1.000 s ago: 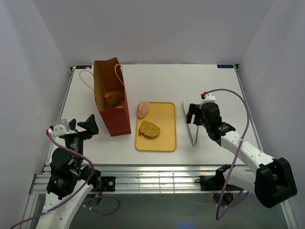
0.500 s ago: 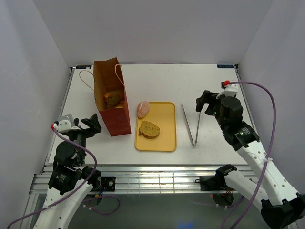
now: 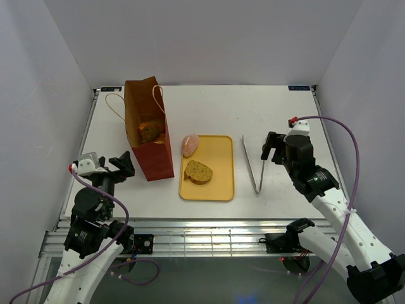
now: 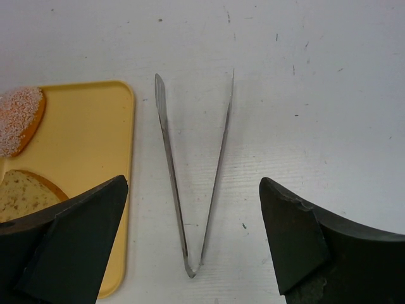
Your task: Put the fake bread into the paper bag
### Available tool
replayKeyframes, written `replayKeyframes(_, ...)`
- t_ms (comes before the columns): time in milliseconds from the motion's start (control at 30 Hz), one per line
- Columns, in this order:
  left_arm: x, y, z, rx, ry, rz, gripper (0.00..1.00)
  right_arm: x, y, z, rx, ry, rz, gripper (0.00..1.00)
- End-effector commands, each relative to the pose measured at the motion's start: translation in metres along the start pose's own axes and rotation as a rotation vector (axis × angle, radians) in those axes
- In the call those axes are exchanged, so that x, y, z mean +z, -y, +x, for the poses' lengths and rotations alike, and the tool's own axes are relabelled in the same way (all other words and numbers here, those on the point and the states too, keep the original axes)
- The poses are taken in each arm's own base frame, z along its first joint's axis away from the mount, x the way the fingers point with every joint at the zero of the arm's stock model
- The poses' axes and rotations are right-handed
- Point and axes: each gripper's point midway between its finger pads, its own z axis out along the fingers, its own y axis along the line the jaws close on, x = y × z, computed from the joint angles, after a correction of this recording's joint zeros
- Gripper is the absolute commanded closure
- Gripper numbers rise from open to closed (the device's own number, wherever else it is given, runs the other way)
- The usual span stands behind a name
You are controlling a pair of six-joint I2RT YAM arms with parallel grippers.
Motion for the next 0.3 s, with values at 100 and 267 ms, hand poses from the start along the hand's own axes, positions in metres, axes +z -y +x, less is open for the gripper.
replayKeyframes(100,0.000,0.001,-0.001,0.004,0.000,0.007,0.02,0.001,0.000,-0.005,0.019,0.026,0.002,0.10)
replayKeyframes(267,0.000,0.001,0.000,0.008,-0.003,0.005,0.02,0.005,-0.002,0.001,0.013,0.008,-0.008,0.10)
